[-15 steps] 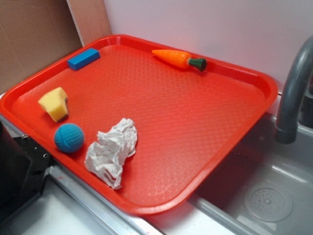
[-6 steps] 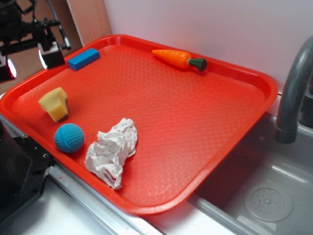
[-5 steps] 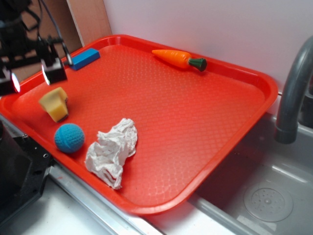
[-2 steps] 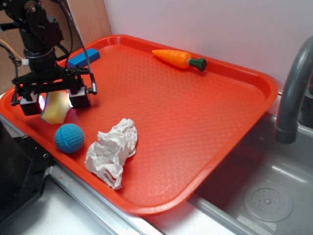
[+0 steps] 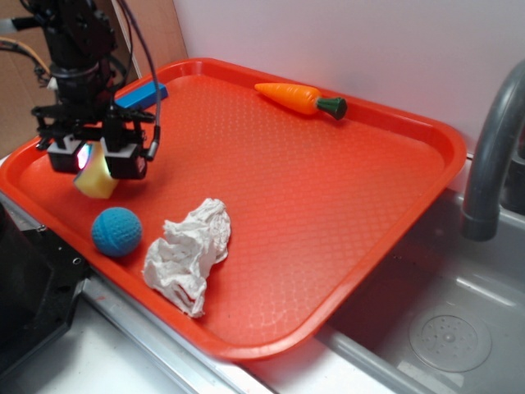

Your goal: Grab the green sponge.

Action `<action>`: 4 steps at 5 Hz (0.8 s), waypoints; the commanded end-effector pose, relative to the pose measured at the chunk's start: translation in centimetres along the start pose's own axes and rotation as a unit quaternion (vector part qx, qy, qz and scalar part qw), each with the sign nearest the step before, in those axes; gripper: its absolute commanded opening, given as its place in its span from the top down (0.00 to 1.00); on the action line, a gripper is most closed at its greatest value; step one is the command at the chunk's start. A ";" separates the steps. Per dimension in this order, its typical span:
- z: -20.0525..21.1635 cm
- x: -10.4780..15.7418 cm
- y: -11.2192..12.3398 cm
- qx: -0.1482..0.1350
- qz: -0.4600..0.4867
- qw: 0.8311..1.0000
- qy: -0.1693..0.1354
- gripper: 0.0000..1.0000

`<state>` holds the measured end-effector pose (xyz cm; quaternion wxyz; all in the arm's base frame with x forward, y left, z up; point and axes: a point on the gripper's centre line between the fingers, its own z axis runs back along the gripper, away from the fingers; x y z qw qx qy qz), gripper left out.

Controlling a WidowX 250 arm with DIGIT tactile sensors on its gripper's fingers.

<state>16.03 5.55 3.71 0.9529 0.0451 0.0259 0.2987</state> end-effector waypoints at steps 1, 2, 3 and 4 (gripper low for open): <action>3.0 0.4 1.1 -0.025 -0.216 0.976 0.022 1.00; 8.0 0.4 0.5 -0.042 -0.270 0.962 -0.026 1.00; 11.8 1.6 -2.0 -0.047 -0.302 0.951 -0.040 1.00; 13.4 2.5 -4.7 -0.008 -0.319 0.946 -0.058 1.00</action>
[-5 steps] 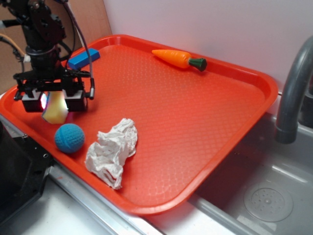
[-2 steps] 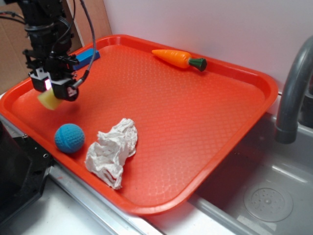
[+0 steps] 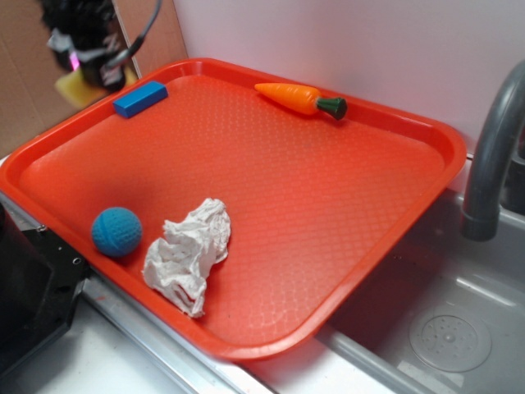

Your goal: Grab the green sponge.

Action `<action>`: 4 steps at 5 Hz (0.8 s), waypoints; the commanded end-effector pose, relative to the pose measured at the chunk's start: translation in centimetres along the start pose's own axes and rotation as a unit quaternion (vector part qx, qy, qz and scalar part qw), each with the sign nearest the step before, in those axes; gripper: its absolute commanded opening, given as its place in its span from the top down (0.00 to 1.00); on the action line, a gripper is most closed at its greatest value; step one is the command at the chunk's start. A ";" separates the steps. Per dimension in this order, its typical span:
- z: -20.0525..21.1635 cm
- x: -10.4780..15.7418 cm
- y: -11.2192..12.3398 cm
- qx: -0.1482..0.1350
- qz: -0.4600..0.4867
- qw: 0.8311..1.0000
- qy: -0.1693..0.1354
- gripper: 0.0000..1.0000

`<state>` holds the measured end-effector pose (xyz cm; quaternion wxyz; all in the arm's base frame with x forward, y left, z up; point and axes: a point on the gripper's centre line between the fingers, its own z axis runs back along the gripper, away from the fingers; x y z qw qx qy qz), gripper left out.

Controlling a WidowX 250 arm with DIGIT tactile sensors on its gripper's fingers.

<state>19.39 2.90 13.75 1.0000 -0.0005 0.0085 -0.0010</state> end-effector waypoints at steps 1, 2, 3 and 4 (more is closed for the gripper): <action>4.5 3.8 -0.8 0.040 -0.020 0.998 -0.032 1.00; 5.9 3.9 -0.7 0.038 -0.011 0.998 -0.047 1.00; 6.5 3.3 -0.5 0.040 -0.004 0.998 -0.047 1.00; 6.2 2.6 -0.1 0.033 0.019 0.999 -0.039 1.00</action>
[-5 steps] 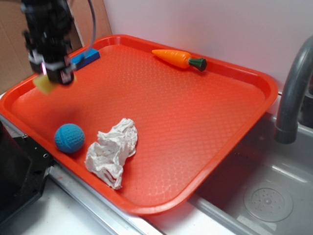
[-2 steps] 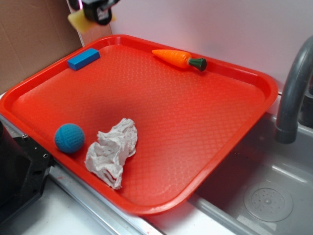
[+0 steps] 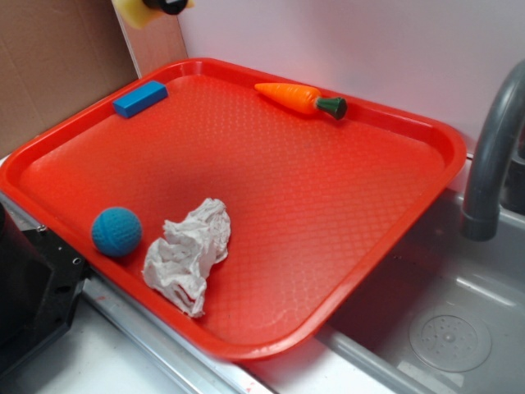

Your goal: Grab the green sponge.

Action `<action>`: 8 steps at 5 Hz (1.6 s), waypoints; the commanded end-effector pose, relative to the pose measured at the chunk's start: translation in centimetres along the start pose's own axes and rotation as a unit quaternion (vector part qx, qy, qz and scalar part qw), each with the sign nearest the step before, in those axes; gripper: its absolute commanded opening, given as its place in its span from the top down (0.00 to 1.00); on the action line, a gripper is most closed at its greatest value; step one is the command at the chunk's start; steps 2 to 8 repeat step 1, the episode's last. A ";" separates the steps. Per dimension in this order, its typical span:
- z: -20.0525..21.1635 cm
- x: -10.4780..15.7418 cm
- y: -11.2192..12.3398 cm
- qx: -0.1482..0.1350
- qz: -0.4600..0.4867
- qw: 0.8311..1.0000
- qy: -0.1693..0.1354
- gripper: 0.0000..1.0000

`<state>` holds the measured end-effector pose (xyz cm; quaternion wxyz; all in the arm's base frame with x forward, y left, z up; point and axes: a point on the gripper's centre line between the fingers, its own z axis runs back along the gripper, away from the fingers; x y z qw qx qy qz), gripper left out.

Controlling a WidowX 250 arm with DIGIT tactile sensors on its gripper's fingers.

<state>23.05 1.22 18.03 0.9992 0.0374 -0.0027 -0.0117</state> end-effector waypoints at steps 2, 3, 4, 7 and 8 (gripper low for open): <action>1.3 -1.1 1.5 -0.012 0.029 0.999 -0.015 1.00; 1.3 -1.1 1.5 -0.012 0.029 0.999 -0.015 1.00; 1.3 -1.1 1.5 -0.012 0.029 0.999 -0.015 1.00; 1.3 -1.1 1.5 -0.012 0.029 0.999 -0.015 1.00; 1.3 -1.1 1.5 -0.012 0.029 0.999 -0.015 1.00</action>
